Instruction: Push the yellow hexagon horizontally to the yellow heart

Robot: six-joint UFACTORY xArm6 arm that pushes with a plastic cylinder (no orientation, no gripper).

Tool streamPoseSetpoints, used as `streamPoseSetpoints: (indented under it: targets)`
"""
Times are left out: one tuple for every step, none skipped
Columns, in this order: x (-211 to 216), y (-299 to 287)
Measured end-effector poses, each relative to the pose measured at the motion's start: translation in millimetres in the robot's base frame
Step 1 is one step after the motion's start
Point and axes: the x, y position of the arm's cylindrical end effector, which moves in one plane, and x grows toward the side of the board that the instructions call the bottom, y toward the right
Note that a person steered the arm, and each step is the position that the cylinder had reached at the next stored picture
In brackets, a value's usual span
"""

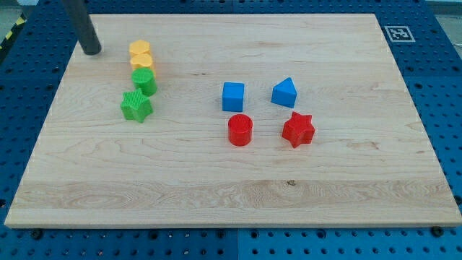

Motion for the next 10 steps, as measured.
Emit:
streamPoseSetpoints:
  targets:
    - [0.0,13.1]
    - [0.0,37.9]
    - [0.0,59.5]
    - [0.1,80.5]
    - [7.3,82.2]
    - [19.0,88.3]
    - [8.9,112.4]
    - [4.7,139.8]
    - [4.5,164.0]
    - [-6.9,188.1]
